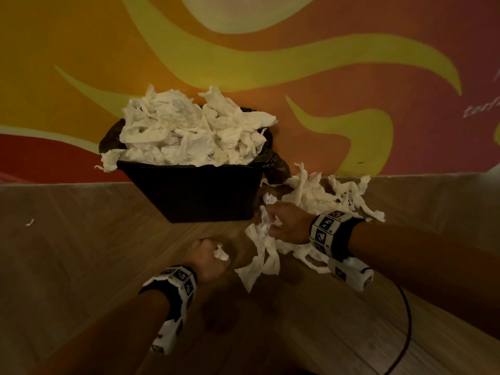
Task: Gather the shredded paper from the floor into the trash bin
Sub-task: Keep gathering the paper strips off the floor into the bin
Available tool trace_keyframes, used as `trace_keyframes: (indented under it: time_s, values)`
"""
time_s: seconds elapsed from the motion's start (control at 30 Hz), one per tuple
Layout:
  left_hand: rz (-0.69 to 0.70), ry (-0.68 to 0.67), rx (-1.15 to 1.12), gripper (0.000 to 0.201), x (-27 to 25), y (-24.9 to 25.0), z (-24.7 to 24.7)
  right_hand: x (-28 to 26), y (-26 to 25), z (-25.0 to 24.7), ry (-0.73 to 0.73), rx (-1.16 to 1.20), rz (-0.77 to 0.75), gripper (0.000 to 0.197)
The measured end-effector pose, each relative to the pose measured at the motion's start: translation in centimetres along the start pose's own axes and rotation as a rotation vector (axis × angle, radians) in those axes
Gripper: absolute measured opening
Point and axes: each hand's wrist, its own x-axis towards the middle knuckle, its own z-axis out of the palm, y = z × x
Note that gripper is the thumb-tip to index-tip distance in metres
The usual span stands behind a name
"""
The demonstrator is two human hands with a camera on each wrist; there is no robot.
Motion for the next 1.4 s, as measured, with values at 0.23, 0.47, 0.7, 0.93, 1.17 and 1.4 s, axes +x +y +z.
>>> trace_keyframes:
  time_s: [0.23, 0.47, 0.7, 0.93, 1.17, 1.4]
  values:
    - [0.184, 0.102, -0.203, 0.011, -0.9, 1.8, -2.4, -0.9, -0.1, -0.1, 0.007, 0.122, 0.015, 0.017]
    - [0.272, 0.137, -0.297, 0.035, -2.7, 2.3, -5.5, 0.6, -2.4, 3.5, -0.348, -0.336, -0.053, 0.043]
    - [0.091, 0.156, -0.266, 0.014, -3.1, 1.8, -7.0, 0.9, -1.9, 6.4, -0.258, -0.494, -0.038, 0.057]
    - [0.262, 0.158, -0.287, 0.025, -4.0, 3.3, -7.8, 0.1, -2.1, 6.1, -0.362, -0.448, -0.056, 0.035]
    - [0.598, -0.02, -0.045, 0.031, -6.0, 7.1, -12.2, -0.4, -4.2, 2.5, -0.31, -0.119, -0.01, 0.017]
    - [0.701, -0.148, -0.16, 0.005, -8.4, 11.5, -17.8, -2.8, -7.3, -3.0, -0.158, 0.083, -0.021, 0.024]
